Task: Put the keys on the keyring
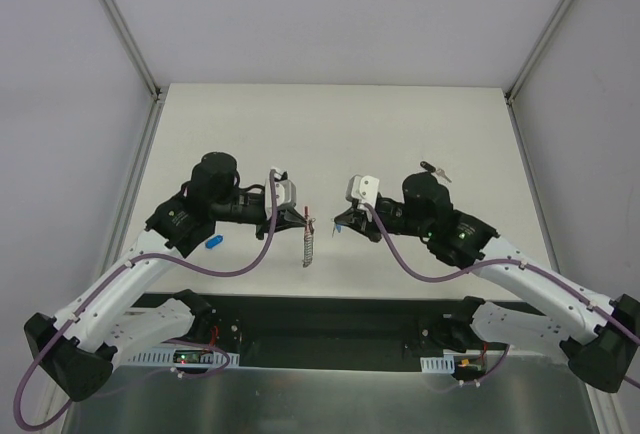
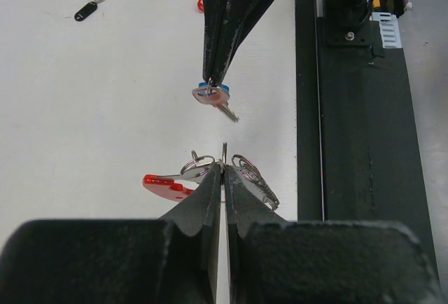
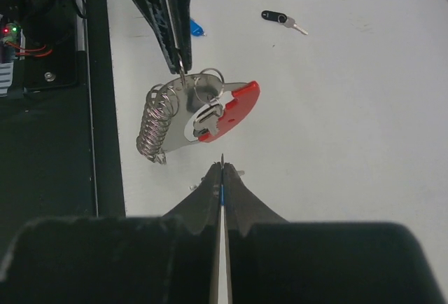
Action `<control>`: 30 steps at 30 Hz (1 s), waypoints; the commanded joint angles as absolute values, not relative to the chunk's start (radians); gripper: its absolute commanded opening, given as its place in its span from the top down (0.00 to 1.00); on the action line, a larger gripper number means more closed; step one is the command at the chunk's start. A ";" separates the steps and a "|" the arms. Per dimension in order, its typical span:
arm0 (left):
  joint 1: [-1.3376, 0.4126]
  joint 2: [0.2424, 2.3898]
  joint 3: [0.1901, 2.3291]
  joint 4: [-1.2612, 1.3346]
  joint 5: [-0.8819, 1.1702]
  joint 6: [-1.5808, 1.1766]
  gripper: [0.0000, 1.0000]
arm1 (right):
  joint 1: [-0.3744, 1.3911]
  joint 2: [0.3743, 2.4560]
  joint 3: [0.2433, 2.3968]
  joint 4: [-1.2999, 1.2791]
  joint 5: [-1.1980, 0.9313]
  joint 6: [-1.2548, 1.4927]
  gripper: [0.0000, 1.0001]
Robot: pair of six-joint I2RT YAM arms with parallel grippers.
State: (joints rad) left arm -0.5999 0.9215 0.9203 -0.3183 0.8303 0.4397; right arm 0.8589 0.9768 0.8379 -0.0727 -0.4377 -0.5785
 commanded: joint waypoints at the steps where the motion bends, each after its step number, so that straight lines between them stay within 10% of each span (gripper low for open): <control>1: -0.589 0.908 0.896 -0.281 0.907 0.469 1.00 | 0.913 0.976 0.899 -0.097 -0.396 -0.638 0.99; 30: -0.615 0.896 0.859 -0.275 0.847 0.476 1.00 | 1.048 1.097 1.012 -0.153 -0.301 -0.741 0.99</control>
